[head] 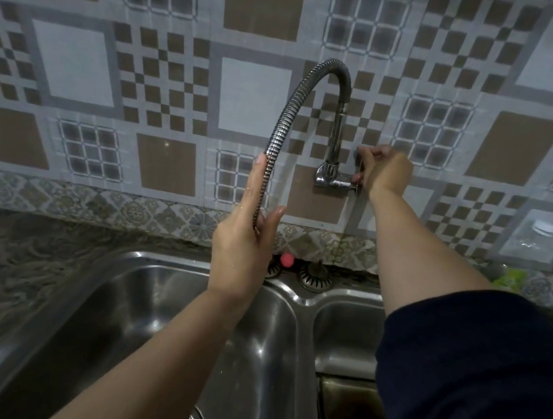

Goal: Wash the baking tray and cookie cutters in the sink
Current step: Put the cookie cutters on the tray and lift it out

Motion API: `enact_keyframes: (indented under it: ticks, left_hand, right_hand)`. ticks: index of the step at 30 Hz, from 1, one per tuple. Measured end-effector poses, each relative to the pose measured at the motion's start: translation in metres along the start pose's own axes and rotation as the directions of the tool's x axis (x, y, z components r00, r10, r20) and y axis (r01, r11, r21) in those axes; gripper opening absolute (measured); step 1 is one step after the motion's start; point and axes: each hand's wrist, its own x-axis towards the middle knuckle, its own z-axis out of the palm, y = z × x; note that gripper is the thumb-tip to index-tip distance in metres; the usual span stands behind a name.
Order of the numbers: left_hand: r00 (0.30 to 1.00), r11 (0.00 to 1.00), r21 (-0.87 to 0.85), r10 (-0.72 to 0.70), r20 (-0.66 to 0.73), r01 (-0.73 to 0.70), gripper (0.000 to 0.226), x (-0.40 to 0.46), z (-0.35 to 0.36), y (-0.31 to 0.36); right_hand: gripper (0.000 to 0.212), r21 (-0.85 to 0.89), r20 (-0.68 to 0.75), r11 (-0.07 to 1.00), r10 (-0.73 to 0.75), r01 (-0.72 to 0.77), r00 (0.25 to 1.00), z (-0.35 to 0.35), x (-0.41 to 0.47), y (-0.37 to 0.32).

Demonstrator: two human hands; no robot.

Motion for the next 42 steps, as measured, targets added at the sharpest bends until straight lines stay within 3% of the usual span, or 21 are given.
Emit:
enact_keyframes:
  ticks: [6, 8, 13, 18, 21, 24, 28, 31, 33, 36, 38, 42]
  left_hand:
    - [0.996, 0.989, 0.118, -0.091, 0.026, 0.087, 0.075, 0.0, -0.003, 0.004]
    - [0.995, 0.966, 0.242, -0.097, 0.029, 0.087, 0.07, -0.001, -0.007, 0.014]
    - [0.997, 0.775, 0.629, -0.077, -0.014, 0.069, 0.083, -0.01, 0.004, 0.04]
    - [0.982, 0.788, 0.599, 0.031, 0.186, -0.139, 0.09, -0.037, 0.037, 0.082]
    - [0.929, 0.825, 0.533, -0.03, 0.37, -0.186, 0.081, -0.055, 0.067, 0.103]
    - [0.799, 0.878, 0.446, -0.139, 0.585, -0.174, 0.071, -0.079, 0.103, 0.12]
    - [0.538, 0.893, 0.416, -0.269, 0.799, -0.172, 0.07, -0.133, 0.149, 0.128]
    - [0.356, 0.904, 0.398, -0.326, 0.876, -0.153, 0.072, -0.181, 0.176, 0.127]
    - [0.257, 0.894, 0.405, -0.353, 0.9, -0.192, 0.088, -0.21, 0.196, 0.123]
    - [0.109, 0.888, 0.388, -0.373, 0.922, -0.246, 0.107, -0.243, 0.22, 0.116]
    - [0.033, 0.872, 0.381, -0.39, 0.92, -0.307, 0.115, -0.257, 0.233, 0.115]
    - [-0.003, 0.842, 0.348, -0.383, 0.924, -0.413, 0.122, -0.273, 0.253, 0.118]
  right_hand:
    - [0.018, -0.104, 0.076, 0.994, 0.045, -0.037, 0.996, -0.021, -0.008, -0.011]
    - [0.011, -0.171, 0.139, 0.985, 0.053, -0.028, 0.989, -0.035, -0.018, -0.009]
    - [0.014, -0.313, 0.335, 0.95, 0.134, -0.024, 0.933, -0.085, -0.049, 0.002]
    - [0.027, -0.423, 0.41, 0.906, 0.205, -0.014, 0.889, -0.155, -0.083, 0.024]
    - [0.029, -0.476, 0.39, 0.877, 0.276, -0.064, 0.879, -0.198, -0.102, 0.045]
    - [0.021, -0.53, 0.352, 0.838, 0.359, -0.132, 0.864, -0.238, -0.125, 0.07]
    - [0.032, -0.632, 0.344, 0.741, 0.532, -0.228, 0.774, -0.278, -0.164, 0.118]
    - [0.045, -0.768, 0.395, 0.634, 0.584, -0.095, 0.709, -0.296, -0.191, 0.149]
    - [0.054, -0.811, 0.431, 0.586, 0.605, -0.006, 0.67, -0.303, -0.205, 0.168]
    - [0.064, -0.831, 0.437, 0.555, 0.686, -0.029, 0.582, -0.306, -0.218, 0.2]
    - [0.074, -0.857, 0.426, 0.514, 0.745, -0.035, 0.513, -0.303, -0.223, 0.223]
    - [0.085, -0.867, 0.414, 0.489, 0.812, -0.094, 0.411, -0.302, -0.226, 0.25]
